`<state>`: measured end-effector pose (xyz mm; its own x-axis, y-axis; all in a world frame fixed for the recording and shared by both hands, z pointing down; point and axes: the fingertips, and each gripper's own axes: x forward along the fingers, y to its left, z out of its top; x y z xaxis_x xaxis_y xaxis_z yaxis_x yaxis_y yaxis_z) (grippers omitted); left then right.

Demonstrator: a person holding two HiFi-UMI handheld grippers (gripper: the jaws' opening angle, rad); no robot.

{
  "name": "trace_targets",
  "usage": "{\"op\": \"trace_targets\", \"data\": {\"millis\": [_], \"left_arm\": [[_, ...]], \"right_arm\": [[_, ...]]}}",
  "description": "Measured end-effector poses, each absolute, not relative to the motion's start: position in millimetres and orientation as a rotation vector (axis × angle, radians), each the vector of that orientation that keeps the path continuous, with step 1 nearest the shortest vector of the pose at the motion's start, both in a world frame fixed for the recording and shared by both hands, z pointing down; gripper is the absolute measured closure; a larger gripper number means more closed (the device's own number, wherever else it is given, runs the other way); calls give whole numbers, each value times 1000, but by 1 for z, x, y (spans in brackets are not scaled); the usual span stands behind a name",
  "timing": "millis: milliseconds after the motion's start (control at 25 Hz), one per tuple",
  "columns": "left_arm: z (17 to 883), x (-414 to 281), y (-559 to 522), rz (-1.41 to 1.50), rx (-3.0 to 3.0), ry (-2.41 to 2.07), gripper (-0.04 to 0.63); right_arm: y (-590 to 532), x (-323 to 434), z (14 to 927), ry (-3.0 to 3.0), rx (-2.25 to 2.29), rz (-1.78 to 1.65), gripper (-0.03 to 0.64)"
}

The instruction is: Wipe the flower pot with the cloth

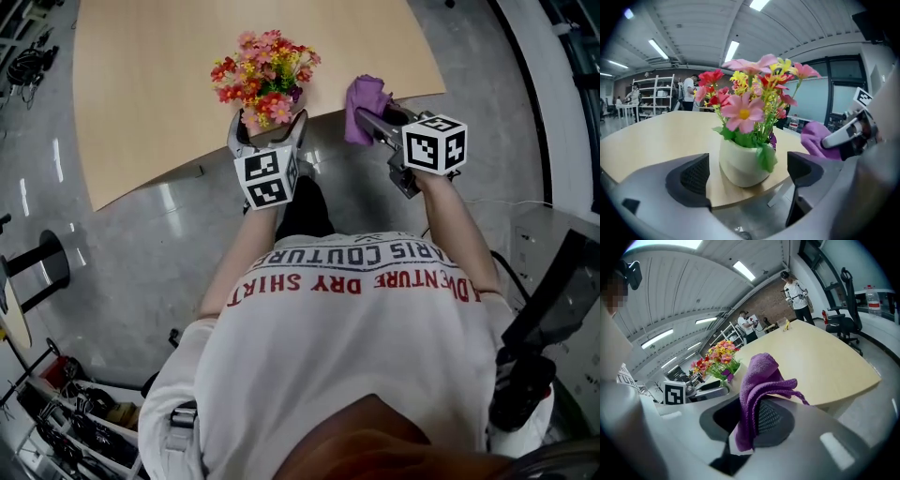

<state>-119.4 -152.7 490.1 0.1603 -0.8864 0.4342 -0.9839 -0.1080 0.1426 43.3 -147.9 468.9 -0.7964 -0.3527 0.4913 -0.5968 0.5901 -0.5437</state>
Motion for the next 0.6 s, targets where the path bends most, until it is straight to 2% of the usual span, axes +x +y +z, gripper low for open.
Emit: {"op": "trace_targets", "data": {"millis": [200,480,520,600], "left_arm": [[481,-103,-158,348,1945,-1923,92],[489,-116,-176,335,1823,-2076,97],[488,-117,-177,343,1821,-2082,138],[488,-116,-177,350,1829,-2080,172]], "right_arm": [[-122,67,458,-2486,807,1041,575],[-117,78,461,-2490,842,1044,575],[-117,79,462,-2490,843,1046,575],[-118,79,462,-2494,842,1048,575]]}}
